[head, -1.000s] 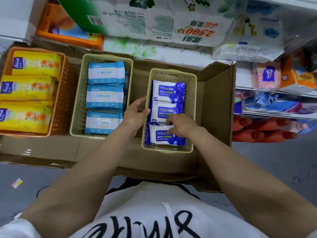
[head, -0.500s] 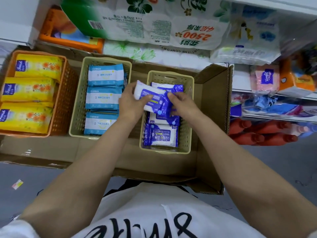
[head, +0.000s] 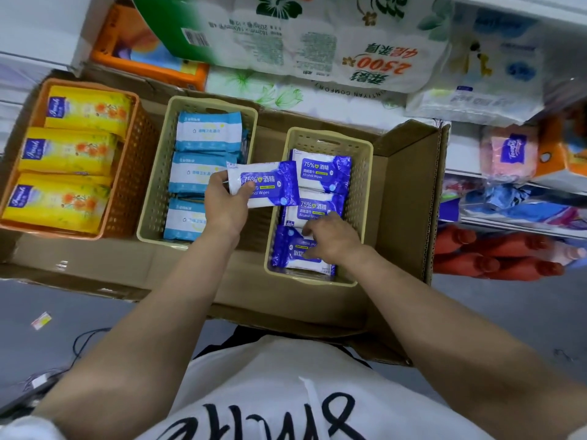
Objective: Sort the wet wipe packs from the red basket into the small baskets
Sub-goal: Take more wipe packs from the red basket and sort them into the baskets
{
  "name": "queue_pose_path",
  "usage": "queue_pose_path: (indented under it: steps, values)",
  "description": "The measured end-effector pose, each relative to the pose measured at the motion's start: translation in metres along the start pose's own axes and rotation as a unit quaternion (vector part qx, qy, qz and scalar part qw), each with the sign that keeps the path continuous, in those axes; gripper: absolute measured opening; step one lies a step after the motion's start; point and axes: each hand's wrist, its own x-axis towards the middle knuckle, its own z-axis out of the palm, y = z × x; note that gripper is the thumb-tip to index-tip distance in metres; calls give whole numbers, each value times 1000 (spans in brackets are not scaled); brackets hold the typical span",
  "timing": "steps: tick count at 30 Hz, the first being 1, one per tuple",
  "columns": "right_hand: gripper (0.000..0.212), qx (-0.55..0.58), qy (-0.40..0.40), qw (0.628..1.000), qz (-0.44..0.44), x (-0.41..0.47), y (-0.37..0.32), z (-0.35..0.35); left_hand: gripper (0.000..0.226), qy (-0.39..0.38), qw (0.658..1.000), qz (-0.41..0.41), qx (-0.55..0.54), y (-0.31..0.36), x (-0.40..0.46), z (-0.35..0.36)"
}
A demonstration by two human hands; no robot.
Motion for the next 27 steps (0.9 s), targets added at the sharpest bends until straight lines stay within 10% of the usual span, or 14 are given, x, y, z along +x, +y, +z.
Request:
queue_pose_path:
  steps: [12, 18, 23, 27]
  values:
    - [29, 91, -41, 994, 38, 4, 4, -16, 31, 1, 1000, -4, -16, 2, 1, -2]
    - [20, 446, 12, 864, 233, -1, 18, -34, 30, 9, 999, 2, -51, 6, 4, -3]
    - [27, 186, 101, 951, 227, 3, 10, -46, 33, 1, 999, 6, -36, 8, 5, -1]
    - [57, -14, 179, 984, -1, 21, 4, -54, 32, -2, 1000, 6, -15, 6, 4, -2]
